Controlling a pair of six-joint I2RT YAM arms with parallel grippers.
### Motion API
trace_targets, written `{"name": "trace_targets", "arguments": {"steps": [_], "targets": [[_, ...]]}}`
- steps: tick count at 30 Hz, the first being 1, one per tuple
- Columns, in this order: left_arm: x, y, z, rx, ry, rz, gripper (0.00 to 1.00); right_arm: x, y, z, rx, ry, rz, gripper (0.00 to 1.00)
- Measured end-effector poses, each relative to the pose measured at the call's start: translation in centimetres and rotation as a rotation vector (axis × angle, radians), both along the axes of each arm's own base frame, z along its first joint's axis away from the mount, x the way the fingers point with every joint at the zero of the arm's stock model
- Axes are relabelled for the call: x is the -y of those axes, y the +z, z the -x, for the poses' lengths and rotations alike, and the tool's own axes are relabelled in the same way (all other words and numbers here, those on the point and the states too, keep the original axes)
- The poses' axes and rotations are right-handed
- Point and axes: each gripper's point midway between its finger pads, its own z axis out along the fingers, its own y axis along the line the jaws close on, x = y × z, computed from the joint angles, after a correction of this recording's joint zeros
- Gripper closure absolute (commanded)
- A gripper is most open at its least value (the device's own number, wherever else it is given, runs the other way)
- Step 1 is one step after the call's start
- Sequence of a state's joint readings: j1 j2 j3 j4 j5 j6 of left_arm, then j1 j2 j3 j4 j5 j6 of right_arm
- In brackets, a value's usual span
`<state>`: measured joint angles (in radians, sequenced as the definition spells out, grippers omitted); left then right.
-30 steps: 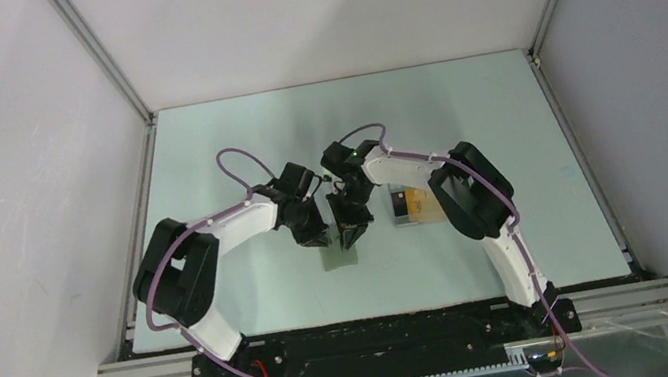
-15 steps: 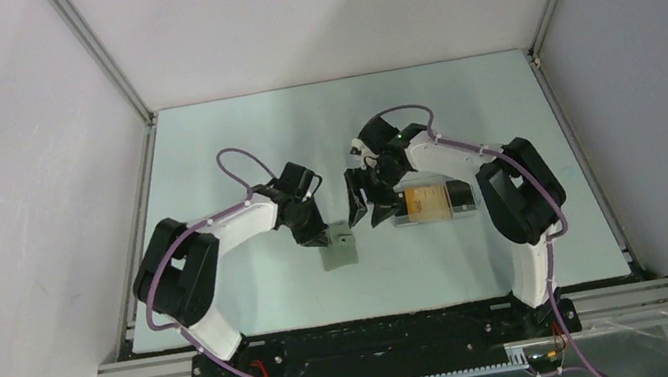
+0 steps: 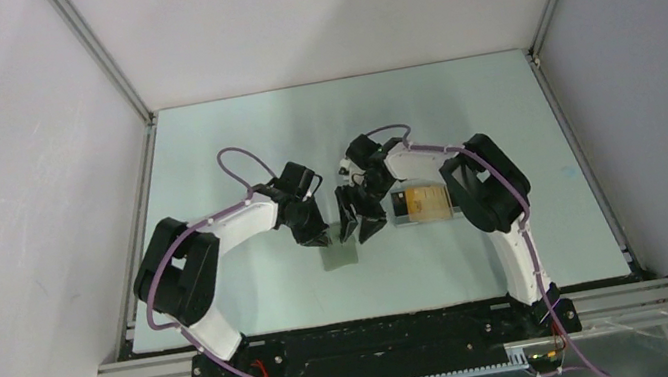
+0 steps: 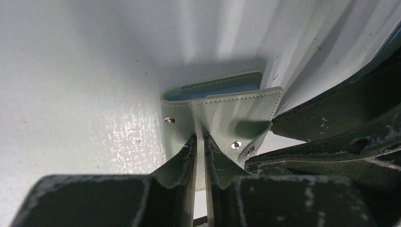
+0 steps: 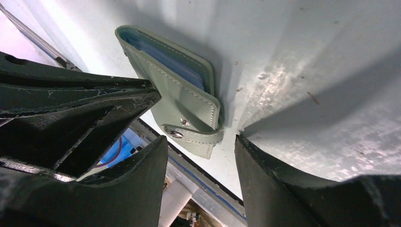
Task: Put the credit cards into the card holder
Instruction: Close the card holder at the center of the board.
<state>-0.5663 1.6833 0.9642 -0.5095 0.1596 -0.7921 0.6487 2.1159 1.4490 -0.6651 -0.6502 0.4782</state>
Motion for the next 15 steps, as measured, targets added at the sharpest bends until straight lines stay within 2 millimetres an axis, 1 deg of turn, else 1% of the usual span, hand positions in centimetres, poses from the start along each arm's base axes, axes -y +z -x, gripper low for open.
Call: {"name": "trace_targets", "arguments": {"steps": [3,6,9,11,15], "targets": [[0.0,0.0,0.0,-0.001,0.0,0.0,0.84,-0.4,0.0,0.2,-0.004,0.01,-0.01,0.44],[0.0,0.0,0.0,-0.001,0.0,0.0,0.84,-0.7,-0.1,0.3,-0.01,0.016,-0.012,0.49],[0.0,0.0,0.0,-0.001,0.0,-0.001,0.84,-0.9,-0.3,0.4,-0.016,0.02,-0.012,0.51],[0.0,0.0,0.0,-0.002,0.0,-0.001,0.84,-1.0,-0.4,0.4,-0.023,0.021,-0.013,0.49],[0.0,0.0,0.0,-0.004,0.0,-0.002,0.85,-1.2,-0.2,0.4,-0.032,0.021,-0.035,0.41]]}}
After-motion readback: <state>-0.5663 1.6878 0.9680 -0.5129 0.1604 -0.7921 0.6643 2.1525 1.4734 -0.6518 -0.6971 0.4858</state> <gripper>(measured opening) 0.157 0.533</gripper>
